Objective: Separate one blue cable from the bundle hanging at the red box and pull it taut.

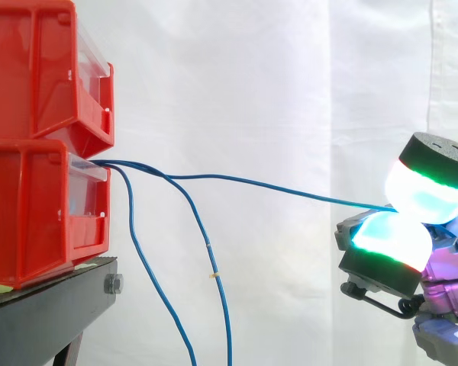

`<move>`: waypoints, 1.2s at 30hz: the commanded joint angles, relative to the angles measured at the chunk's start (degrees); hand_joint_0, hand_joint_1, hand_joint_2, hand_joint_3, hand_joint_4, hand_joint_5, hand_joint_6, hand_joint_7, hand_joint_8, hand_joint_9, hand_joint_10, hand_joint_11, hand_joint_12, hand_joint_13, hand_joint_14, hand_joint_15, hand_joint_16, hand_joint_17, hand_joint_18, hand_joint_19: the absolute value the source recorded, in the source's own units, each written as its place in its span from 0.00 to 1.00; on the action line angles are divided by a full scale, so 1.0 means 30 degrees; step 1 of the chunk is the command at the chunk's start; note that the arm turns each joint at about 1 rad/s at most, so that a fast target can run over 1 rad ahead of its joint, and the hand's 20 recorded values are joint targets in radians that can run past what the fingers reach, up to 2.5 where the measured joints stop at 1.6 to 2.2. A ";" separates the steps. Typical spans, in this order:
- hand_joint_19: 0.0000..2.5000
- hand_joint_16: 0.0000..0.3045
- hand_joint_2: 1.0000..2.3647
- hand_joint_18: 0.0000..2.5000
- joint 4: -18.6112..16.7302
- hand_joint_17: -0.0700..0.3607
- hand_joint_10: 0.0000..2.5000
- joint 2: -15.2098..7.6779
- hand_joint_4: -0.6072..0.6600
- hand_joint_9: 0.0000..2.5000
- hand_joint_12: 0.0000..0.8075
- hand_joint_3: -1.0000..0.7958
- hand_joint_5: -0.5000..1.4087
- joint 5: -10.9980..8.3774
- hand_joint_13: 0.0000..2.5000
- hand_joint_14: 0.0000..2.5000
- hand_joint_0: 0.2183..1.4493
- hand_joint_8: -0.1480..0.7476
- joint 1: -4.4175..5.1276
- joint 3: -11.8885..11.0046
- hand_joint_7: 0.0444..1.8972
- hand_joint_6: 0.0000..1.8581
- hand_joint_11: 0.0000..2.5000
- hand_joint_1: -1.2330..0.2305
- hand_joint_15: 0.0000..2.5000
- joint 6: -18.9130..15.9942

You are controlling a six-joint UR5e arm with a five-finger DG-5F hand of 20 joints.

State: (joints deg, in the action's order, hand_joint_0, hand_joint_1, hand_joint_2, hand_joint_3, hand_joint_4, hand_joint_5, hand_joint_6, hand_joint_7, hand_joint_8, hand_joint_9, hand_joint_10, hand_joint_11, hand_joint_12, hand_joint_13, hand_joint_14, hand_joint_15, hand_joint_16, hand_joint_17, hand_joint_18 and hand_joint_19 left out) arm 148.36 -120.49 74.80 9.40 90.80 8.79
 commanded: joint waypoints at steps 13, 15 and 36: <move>0.35 0.18 0.00 0.43 0.0000 0.45 0.61 -0.0001 0.62 0.41 0.49 0.28 0.16 0.0000 0.49 0.54 0.31 0.52 0.0001 0.0025 0.62 0.47 0.63 0.50 0.61 0.0000; 0.35 0.18 0.01 0.43 0.0000 0.44 0.61 -0.0001 0.61 0.41 0.49 0.36 0.16 0.0029 0.49 0.54 0.33 0.53 0.0001 -0.0004 0.63 0.47 0.64 0.45 0.61 0.0000; 0.35 0.18 0.02 0.43 0.0000 0.44 0.60 -0.0001 0.55 0.41 0.49 0.50 0.16 0.0000 0.49 0.52 0.34 0.52 0.0001 -0.0004 0.66 0.48 0.65 0.36 0.63 0.0000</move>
State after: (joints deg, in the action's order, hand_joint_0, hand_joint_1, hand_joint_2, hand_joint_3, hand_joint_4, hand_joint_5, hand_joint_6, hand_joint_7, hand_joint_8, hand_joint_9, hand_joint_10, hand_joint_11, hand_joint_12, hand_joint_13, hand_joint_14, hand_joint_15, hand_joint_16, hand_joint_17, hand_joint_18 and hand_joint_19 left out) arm 148.36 -120.49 74.80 9.40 90.81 8.79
